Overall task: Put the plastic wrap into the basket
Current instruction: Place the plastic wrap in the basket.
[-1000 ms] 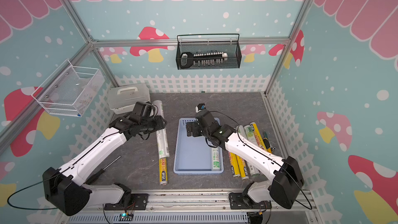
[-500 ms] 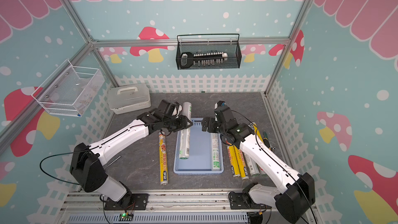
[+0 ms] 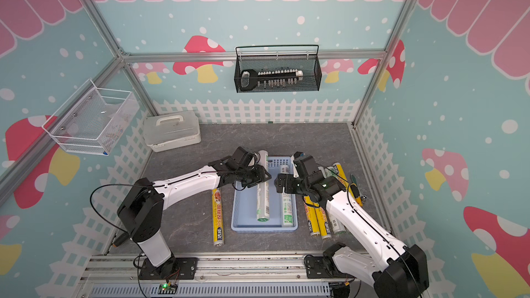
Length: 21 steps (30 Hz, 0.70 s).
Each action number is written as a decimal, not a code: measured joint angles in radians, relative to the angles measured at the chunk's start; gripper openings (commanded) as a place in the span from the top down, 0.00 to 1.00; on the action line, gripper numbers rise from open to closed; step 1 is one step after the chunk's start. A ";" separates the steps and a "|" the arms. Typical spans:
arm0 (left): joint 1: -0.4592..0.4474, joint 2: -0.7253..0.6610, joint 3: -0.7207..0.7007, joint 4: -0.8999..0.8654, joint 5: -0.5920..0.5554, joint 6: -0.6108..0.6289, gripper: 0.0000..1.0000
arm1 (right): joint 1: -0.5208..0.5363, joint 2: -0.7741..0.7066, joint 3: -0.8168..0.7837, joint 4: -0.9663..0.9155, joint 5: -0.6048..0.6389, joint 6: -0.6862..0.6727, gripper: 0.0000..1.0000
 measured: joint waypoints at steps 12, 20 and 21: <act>-0.036 0.112 0.002 0.040 0.027 -0.045 0.84 | -0.033 0.025 -0.008 0.000 -0.015 -0.037 0.01; -0.043 0.205 0.049 0.056 0.041 -0.044 0.69 | -0.049 0.025 -0.026 0.000 -0.016 -0.047 0.01; -0.043 0.211 0.050 0.055 0.041 -0.044 0.64 | -0.051 0.025 -0.028 0.000 -0.016 -0.048 0.01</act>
